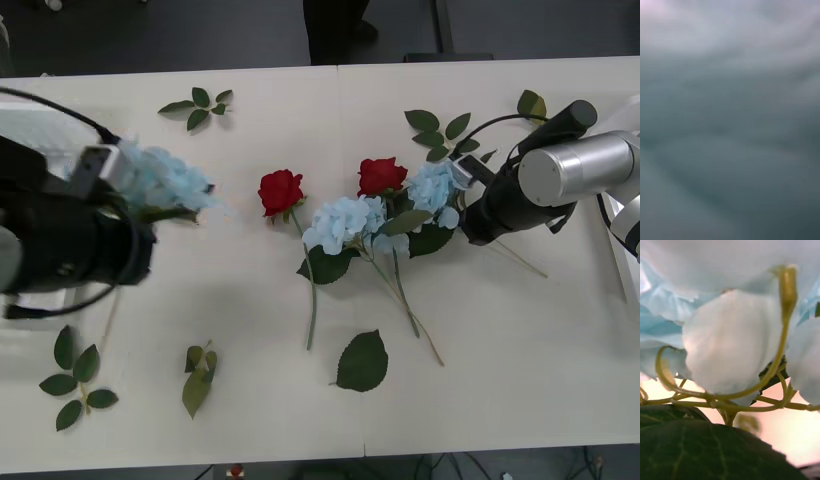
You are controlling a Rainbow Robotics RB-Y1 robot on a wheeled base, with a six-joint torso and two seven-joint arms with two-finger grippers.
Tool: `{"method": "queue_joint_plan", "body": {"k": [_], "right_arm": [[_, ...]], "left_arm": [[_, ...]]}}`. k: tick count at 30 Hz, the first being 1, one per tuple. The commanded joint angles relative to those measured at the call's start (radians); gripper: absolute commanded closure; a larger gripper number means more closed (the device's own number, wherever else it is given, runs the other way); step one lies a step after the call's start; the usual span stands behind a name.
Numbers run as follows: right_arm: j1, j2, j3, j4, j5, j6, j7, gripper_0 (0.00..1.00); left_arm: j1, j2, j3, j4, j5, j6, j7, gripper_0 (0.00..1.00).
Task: Place the red flowers into the right box and the blue flowers into the left box. If a person shows an open palm, hand one flower to the person first, then continue sorting.
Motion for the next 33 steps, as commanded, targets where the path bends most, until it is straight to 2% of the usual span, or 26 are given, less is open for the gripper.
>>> {"method": "queue_joint_plan", "body": {"k": [1, 6, 8, 11, 17, 23, 26, 27, 28, 29, 30, 31, 33], "right_arm": [[-0.002, 0.004, -0.020, 0.001, -0.004, -0.008, 0.038, 1.00], [-0.014, -0.013, -0.055, -0.007, -0.047, 0.029, 0.050, 1.00], [-0.022, -0.019, -0.089, -0.008, -0.081, 0.067, 0.065, 1.00], [-0.051, -0.038, -0.198, -0.010, -0.190, 0.196, 0.163, 1.00], [-0.085, -0.084, -0.310, -0.010, -0.514, 0.330, 0.315, 1.00], [-0.094, -0.090, -0.320, -0.033, -0.885, 0.331, 0.469, 1.00], [-0.094, -0.079, -0.320, -0.087, -0.997, 0.331, 0.529, 1.00], [-0.094, -0.068, -0.320, -0.102, -1.030, 0.331, 0.538, 1.00], [-0.094, -0.057, -0.322, -0.111, -1.058, 0.328, 0.541, 1.00], [-0.094, -0.050, -0.322, -0.116, -1.080, 0.322, 0.544, 1.00], [-0.094, -0.033, -0.322, -0.122, -1.116, 0.310, 0.548, 1.00], [-0.095, -0.014, -0.320, -0.130, -1.146, 0.297, 0.555, 1.00], [-0.100, 0.018, -0.322, -0.154, -1.165, 0.270, 0.584, 1.00]], "left_arm": [[-0.067, 0.163, 0.226, 0.139, 0.048, 0.012, -0.275, 1.00], [-0.064, 0.233, 0.391, 0.444, -0.036, 0.012, -0.574, 1.00], [-0.061, 0.249, 0.411, 0.510, -0.078, 0.012, -0.625, 1.00], [-0.061, 0.290, 0.424, 0.637, -0.143, 0.002, -0.685, 1.00], [-0.060, 0.316, 0.410, 0.772, -0.193, -0.078, -0.683, 1.00], [-0.061, 0.316, 0.373, 0.838, -0.249, -0.159, -0.671, 1.00], [-0.061, 0.318, 0.364, 0.854, -0.263, -0.179, -0.669, 1.00], [-0.060, 0.316, 0.364, 0.858, -0.265, -0.187, -0.669, 0.84], [-0.061, 0.316, 0.364, 0.858, -0.265, -0.192, -0.669, 0.63], [-0.060, 0.318, 0.364, 0.860, -0.265, -0.196, -0.669, 0.49], [-0.060, 0.318, 0.365, 0.861, -0.265, -0.202, -0.669, 0.27], [-0.061, 0.318, 0.364, 0.864, -0.266, -0.207, -0.669, 0.15], [-0.060, 0.318, 0.364, 0.869, -0.266, -0.215, -0.669, 0.02]]}}
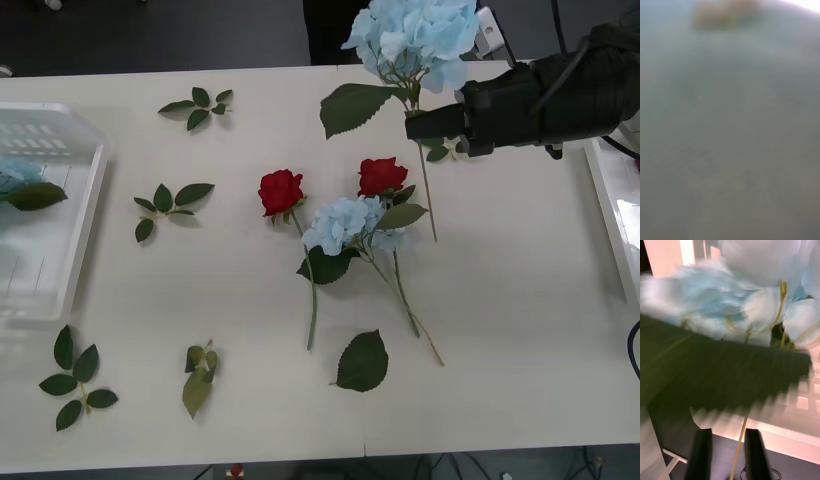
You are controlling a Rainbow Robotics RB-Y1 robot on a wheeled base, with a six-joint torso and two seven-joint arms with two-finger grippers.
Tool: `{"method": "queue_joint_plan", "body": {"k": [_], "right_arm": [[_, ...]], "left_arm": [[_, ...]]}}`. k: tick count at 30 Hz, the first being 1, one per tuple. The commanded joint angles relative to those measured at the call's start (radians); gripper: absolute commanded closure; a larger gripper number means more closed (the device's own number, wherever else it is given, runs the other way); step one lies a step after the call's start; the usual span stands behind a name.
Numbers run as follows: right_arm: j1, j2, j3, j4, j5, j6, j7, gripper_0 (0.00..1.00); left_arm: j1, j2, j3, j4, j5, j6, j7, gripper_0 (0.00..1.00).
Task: Place the red flowers into the right box and the blue flowers into the left box. If a person shows an open palm, hand one flower to the person first, then continue sorting.
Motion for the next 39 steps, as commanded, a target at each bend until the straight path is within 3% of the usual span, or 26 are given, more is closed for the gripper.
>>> {"method": "queue_joint_plan", "body": {"k": [1, 9, 15, 20, 24, 31, 39], "right_arm": [[-0.056, 0.070, -0.014, -0.075, -0.067, -0.058, 0.080, 1.00], [-0.069, 0.216, -0.013, -0.115, -0.073, -0.128, 0.128, 1.00], [-0.100, 0.288, 0.049, -0.115, -0.116, -0.235, 0.133, 1.00], [-0.115, 0.320, 0.089, -0.131, -0.163, -0.300, 0.142, 1.00], [-0.115, 0.351, 0.098, -0.135, -0.165, -0.328, 0.134, 1.00], [-0.115, 0.363, 0.139, -0.141, -0.169, -0.401, 0.136, 1.00], [-0.115, 0.363, 0.142, -0.143, -0.169, -0.401, 0.131, 1.00]], "left_arm": [[-0.024, 0.058, -0.008, 0.009, -0.016, -0.029, 0.023, 0.00], [-0.021, 0.058, 0.010, 0.009, 0.062, -0.037, 0.012, 0.00], [0.011, 0.058, 0.090, -0.008, 0.469, -0.052, -0.057, 0.00], [0.128, 0.049, 0.023, -0.160, 0.872, -0.238, -0.040, 0.00], [0.234, -0.003, -0.066, -0.333, 1.015, -0.422, -0.011, 0.00], [0.369, -0.100, -0.224, -0.641, 1.060, -0.647, 0.064, 0.00], [0.377, -0.218, -0.365, -0.753, 1.072, -0.758, 0.069, 0.00]]}}
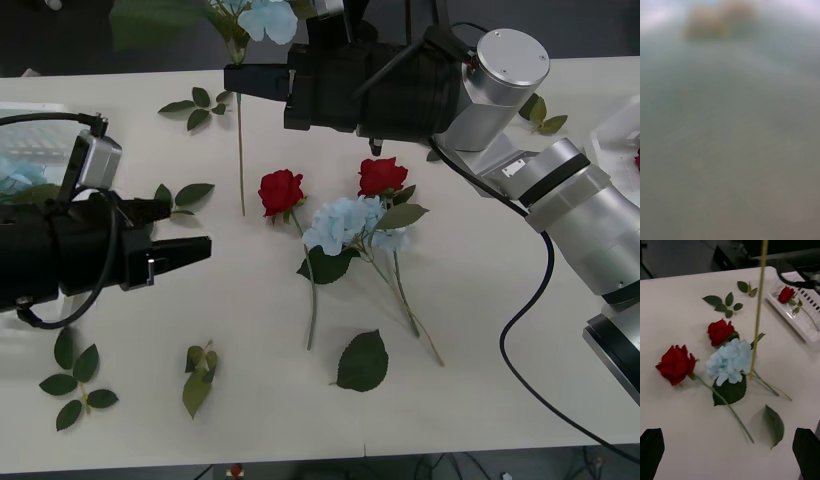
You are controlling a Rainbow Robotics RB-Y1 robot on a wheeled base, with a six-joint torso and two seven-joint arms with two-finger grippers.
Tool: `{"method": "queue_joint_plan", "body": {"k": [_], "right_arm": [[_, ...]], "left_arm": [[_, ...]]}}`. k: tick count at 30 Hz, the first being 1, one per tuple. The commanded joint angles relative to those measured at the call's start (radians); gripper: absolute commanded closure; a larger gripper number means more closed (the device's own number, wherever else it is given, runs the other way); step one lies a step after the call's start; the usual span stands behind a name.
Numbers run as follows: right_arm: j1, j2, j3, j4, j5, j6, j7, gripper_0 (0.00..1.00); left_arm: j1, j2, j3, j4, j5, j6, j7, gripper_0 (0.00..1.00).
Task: Place the red flowers into the right box and the blue flowers into the left box. If a person shows an open palm, hand one flower to the person first, then continue sorting.
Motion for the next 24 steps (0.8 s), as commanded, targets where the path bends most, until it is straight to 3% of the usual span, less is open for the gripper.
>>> {"method": "queue_joint_plan", "body": {"k": [1, 8, 14, 15, 17, 18, 19, 24], "right_arm": [[-0.048, 0.022, 0.007, -0.044, -0.016, -0.006, 0.015, 1.00], [-0.048, 0.024, 0.007, -0.044, -0.016, -0.003, 0.009, 1.00], [-0.048, 0.024, 0.008, -0.046, -0.016, -0.003, 0.002, 1.00], [-0.048, 0.024, 0.010, -0.044, -0.016, -0.003, 0.001, 1.00], [-0.048, 0.024, 0.010, -0.044, -0.016, -0.001, 0.001, 1.00], [-0.047, 0.024, 0.010, -0.046, -0.016, -0.003, -0.001, 1.00], [-0.047, 0.024, 0.010, -0.046, -0.016, -0.003, -0.001, 1.00], [-0.048, 0.024, 0.011, -0.044, -0.016, -0.005, -0.004, 1.00]], "left_arm": [[0.009, -0.084, -0.085, -0.053, 0.013, -0.096, 0.066, 0.00], [-0.042, -0.152, -0.218, -0.041, -0.112, -0.237, 0.072, 0.00], [-0.100, -0.199, -0.232, -0.016, -0.167, -0.240, 0.068, 0.02], [-0.109, -0.199, -0.232, -0.011, -0.188, -0.240, 0.065, 0.30], [-0.120, -0.202, -0.234, -0.005, -0.215, -0.248, 0.065, 0.72], [-0.123, -0.202, -0.234, -0.004, -0.218, -0.256, 0.065, 0.89], [-0.123, -0.202, -0.234, 0.004, -0.221, -0.268, 0.063, 1.00], [-0.141, -0.201, -0.240, 0.032, -0.218, -0.285, 0.057, 1.00]]}}
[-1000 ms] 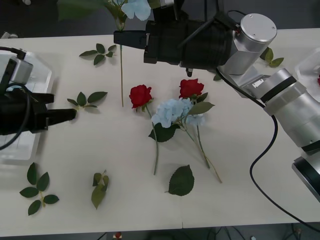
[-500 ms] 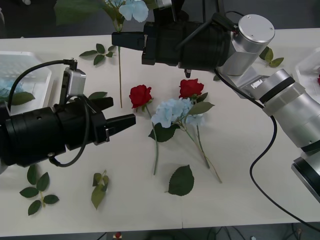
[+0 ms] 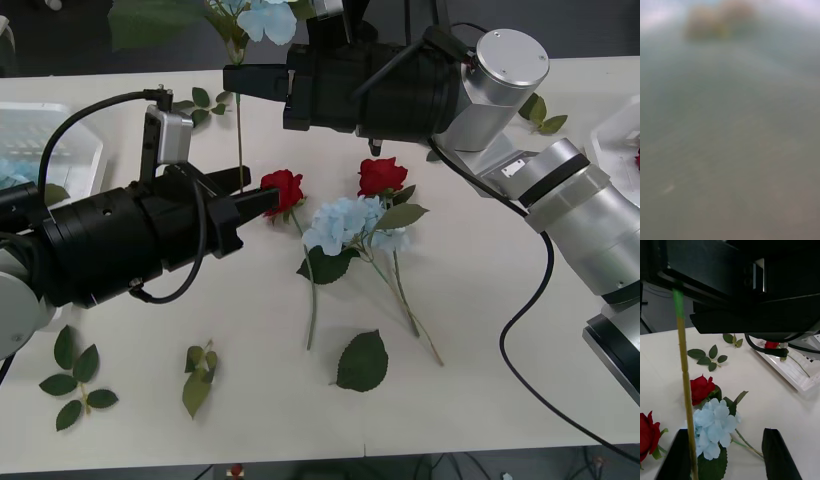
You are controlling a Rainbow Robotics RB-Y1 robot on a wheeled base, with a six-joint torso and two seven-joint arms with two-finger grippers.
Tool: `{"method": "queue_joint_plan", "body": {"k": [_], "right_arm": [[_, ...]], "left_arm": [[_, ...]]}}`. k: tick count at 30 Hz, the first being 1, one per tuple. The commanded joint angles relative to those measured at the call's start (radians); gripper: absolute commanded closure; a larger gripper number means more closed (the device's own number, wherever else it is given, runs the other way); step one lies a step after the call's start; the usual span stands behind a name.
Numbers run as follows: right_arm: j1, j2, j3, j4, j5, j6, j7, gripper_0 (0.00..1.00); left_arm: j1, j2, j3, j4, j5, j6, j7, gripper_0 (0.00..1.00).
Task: Place the red flowers into the right box and the blue flowers into the left box. If a person shows an open palm, hand one flower to the person first, then continue sorting.
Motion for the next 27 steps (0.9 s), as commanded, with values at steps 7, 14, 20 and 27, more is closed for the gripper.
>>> {"method": "queue_joint_plan", "body": {"k": [7, 14, 20, 27], "right_arm": [[-0.047, 0.024, 0.008, -0.043, -0.021, -0.004, -0.003, 1.00], [-0.047, 0.022, 0.008, -0.043, -0.031, -0.004, -0.003, 1.00], [-0.047, 0.024, 0.008, -0.043, -0.038, -0.006, -0.007, 0.77], [-0.047, 0.018, 0.008, -0.044, -0.059, -0.029, -0.022, 0.00]], "left_arm": [[-0.053, 0.002, -0.012, 0.021, -0.008, -0.026, 0.055, 1.00], [-0.057, 0.011, -0.012, 0.021, -0.008, -0.028, 0.058, 1.00], [-0.059, 0.011, -0.012, 0.021, -0.008, -0.033, 0.061, 1.00], [-0.057, 0.019, -0.007, 0.021, -0.010, -0.033, 0.064, 1.00]]}}
